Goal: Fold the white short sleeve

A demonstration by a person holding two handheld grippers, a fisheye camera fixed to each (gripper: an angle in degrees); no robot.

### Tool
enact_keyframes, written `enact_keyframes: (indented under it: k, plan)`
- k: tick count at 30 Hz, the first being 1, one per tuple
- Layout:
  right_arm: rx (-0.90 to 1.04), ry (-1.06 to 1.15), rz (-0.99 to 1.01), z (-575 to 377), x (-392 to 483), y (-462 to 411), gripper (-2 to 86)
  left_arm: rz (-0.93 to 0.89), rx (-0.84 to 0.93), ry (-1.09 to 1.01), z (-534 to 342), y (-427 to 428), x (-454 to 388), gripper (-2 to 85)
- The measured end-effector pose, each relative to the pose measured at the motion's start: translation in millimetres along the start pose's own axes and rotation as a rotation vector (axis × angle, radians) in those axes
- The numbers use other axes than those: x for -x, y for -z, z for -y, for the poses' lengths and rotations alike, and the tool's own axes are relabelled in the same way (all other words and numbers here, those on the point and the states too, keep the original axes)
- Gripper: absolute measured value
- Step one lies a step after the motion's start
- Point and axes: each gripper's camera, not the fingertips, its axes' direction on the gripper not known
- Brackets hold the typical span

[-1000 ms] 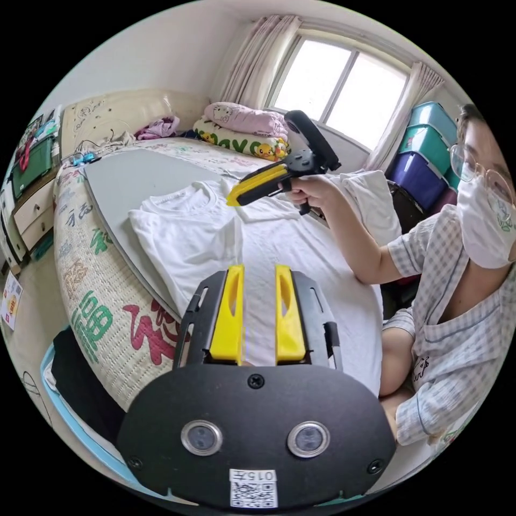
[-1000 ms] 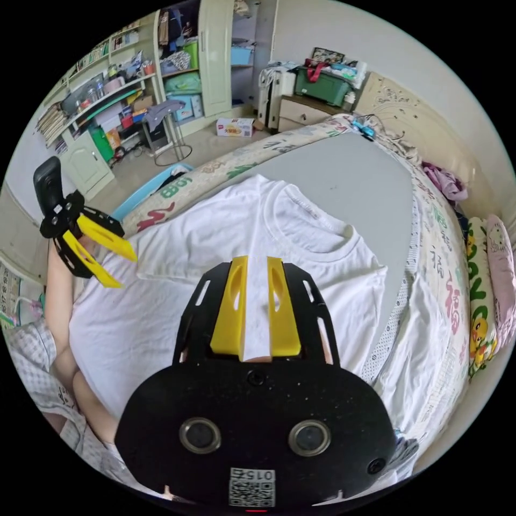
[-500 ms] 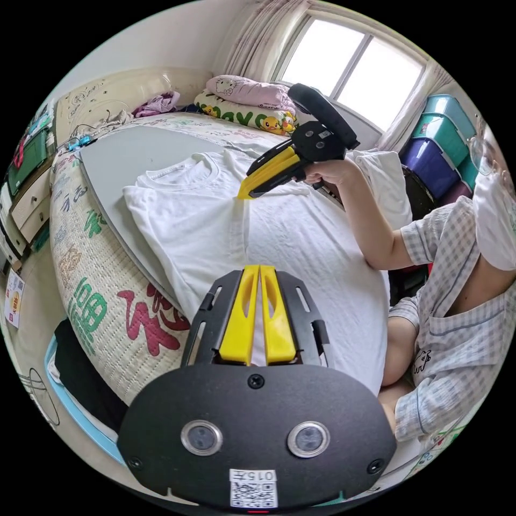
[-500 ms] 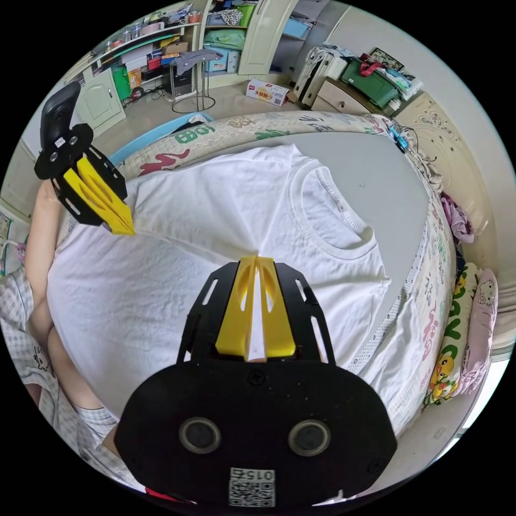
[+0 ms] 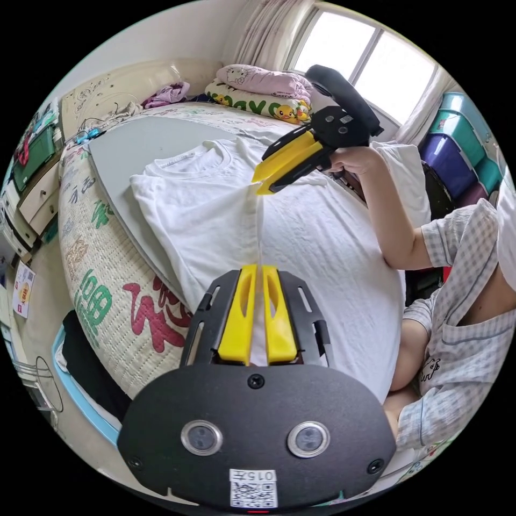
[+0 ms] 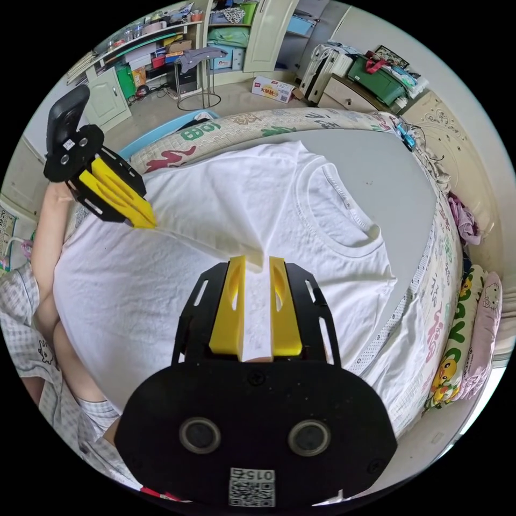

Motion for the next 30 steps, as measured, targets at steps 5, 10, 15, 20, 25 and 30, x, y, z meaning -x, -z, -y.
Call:
enact_keyframes:
  k: [5,10,15,20,25,30]
  plan:
    - [0.022,0.009,-0.006,5,1,-5,5.1,-0.019,-0.023,0.007,-4,8,6,-0.6]
    - [-0.007,0.01,-0.024,5,1,-3,0.5,-0.035,-0.016,0.007,-4,13,7,-0.7]
    - [-0.004,0.016,-0.023,4,0,-8,-0.2,-0.04,-0.009,-0.014,-4,19,3,-0.2]
    - [0.001,0.016,-0.03,3,-1,-16,2.7,-0.041,-0.069,0.006,-3,29,4,7.0]
    - [-0.005,0.002,-0.017,0,-6,-24,4.0,0.035,0.035,-0.009,3,12,-1,5.1]
    - [0.004,0.008,-0.029,-5,-7,-35,3.6,0.03,0.009,0.006,2,21,0,0.1]
